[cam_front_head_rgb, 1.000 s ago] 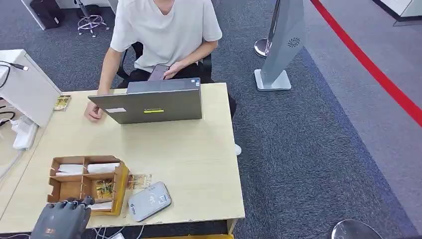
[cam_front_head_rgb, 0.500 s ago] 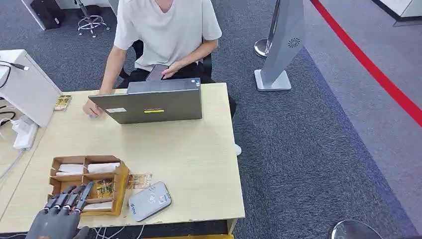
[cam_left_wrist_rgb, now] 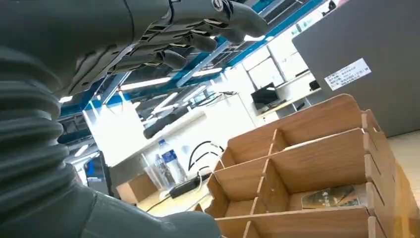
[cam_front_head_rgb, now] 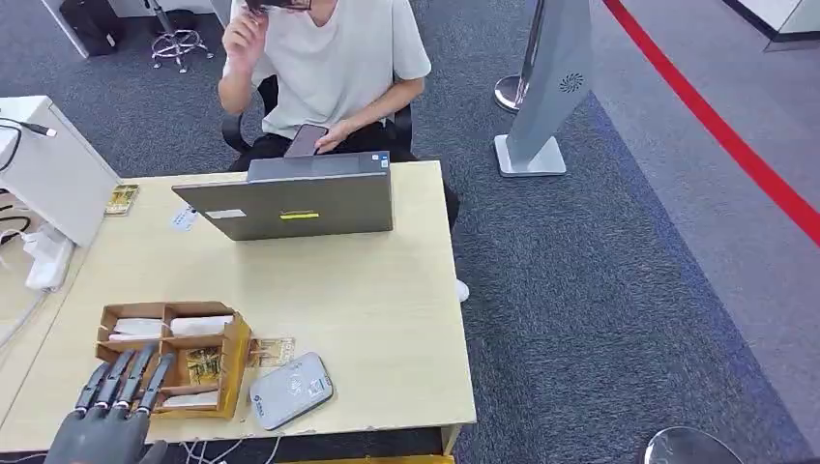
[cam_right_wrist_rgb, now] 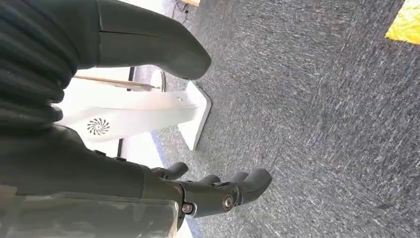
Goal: Pass the card to the sensor for recognition and then transmit it.
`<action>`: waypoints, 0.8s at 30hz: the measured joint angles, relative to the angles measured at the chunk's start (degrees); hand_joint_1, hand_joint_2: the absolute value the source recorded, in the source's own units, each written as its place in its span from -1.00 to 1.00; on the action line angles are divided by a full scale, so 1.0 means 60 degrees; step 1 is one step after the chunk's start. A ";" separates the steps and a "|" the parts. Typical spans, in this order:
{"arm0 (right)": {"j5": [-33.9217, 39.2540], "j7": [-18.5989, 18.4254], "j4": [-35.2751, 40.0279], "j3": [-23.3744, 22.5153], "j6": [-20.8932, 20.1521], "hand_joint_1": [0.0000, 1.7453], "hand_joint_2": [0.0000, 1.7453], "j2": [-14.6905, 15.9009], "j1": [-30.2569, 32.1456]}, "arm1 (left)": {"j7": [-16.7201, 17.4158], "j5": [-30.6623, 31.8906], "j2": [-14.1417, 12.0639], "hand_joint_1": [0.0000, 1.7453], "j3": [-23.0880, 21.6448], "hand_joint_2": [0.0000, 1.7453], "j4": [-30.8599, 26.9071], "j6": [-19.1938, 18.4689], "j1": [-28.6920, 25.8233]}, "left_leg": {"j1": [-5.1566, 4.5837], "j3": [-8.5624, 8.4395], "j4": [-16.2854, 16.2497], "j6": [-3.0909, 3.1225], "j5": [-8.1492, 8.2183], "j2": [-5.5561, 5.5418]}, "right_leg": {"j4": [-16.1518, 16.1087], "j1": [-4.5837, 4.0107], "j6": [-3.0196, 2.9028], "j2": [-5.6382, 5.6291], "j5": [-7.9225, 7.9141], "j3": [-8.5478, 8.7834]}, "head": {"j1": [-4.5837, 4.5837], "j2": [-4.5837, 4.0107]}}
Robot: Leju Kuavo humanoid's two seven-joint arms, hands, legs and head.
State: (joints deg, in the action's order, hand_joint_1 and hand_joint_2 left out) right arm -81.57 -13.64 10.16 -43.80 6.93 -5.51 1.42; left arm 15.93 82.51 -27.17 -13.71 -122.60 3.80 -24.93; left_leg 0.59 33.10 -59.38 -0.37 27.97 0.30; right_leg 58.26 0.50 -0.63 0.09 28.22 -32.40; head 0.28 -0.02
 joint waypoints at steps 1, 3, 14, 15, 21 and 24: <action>-0.0007 -0.0004 0.0000 -0.0011 0.0000 -1.00 1.00 0.0000 0.0001 | 0.0015 0.0000 0.0004 -1.00 0.0022 1.00 0.0007 0.0018 -0.0026 | 0.0000 0.0000 0.0000 0.0000 0.0000 0.0001 | 0.0000 0.0000 0.0000 0.0000 0.0000 0.0001 | 0.0000 0.0000; -0.0011 -0.0011 0.0000 -0.0036 0.0000 -1.00 1.00 0.0000 0.0002 | 0.0073 0.0000 0.0022 -1.00 0.0124 1.00 0.0015 0.0029 -0.0106 | 0.0000 0.0000 0.0000 0.0000 0.0000 0.0002 | 0.0000 0.0000 0.0000 -0.0001 0.0000 0.0001 | 0.0000 0.0000; -0.0248 0.0004 0.0004 -0.0044 -0.0029 -1.00 1.00 0.0000 0.0000 | 0.0088 -0.0058 0.0354 -1.00 0.1061 1.00 0.0259 0.0102 -0.0614 | 0.0000 0.0002 0.0001 0.0000 0.0000 0.0001 | 0.0000 0.0000 0.0000 0.0000 0.0000 0.0000 | 0.0004 0.0000; -0.0299 0.0007 0.0000 -0.0044 -0.0029 -1.00 1.00 0.0000 0.0000 | 0.0080 -0.0058 0.0401 -1.00 0.1133 1.00 0.0277 0.0102 -0.0630 | 0.0000 0.0001 0.0001 0.0000 0.0000 0.0000 | 0.0000 0.0000 0.0000 0.0000 0.0001 0.0001 | 0.0000 0.0000; -0.0317 0.0011 0.0004 -0.0044 -0.0025 -1.00 1.00 0.0000 0.0000 | 0.0080 -0.0058 0.0536 -1.00 0.1345 1.00 0.0350 0.0102 -0.0665 | 0.0000 0.0001 0.0000 0.0000 0.0000 0.0000 | 0.0000 0.0000 0.0000 0.0000 0.0000 0.0002 | 0.0004 0.0000; -0.0317 0.0011 0.0004 -0.0044 -0.0026 -1.00 1.00 0.0000 0.0000 | 0.0080 -0.0055 0.0583 -1.00 0.1403 1.00 0.0375 0.0102 -0.0669 | 0.0000 0.0001 0.0001 0.0000 0.0000 -0.0001 | 0.0000 0.0000 0.0000 0.0000 0.0000 0.0002 | 0.0000 0.0000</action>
State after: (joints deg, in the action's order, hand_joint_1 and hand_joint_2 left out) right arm -83.47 -13.57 10.19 -44.06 6.78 -5.51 1.42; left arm 16.41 82.18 -23.67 -5.29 -120.34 4.42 -28.95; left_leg 0.59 33.10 -59.38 -0.37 27.97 0.30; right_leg 58.26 0.50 -0.63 0.09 28.22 -32.39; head 0.28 -0.02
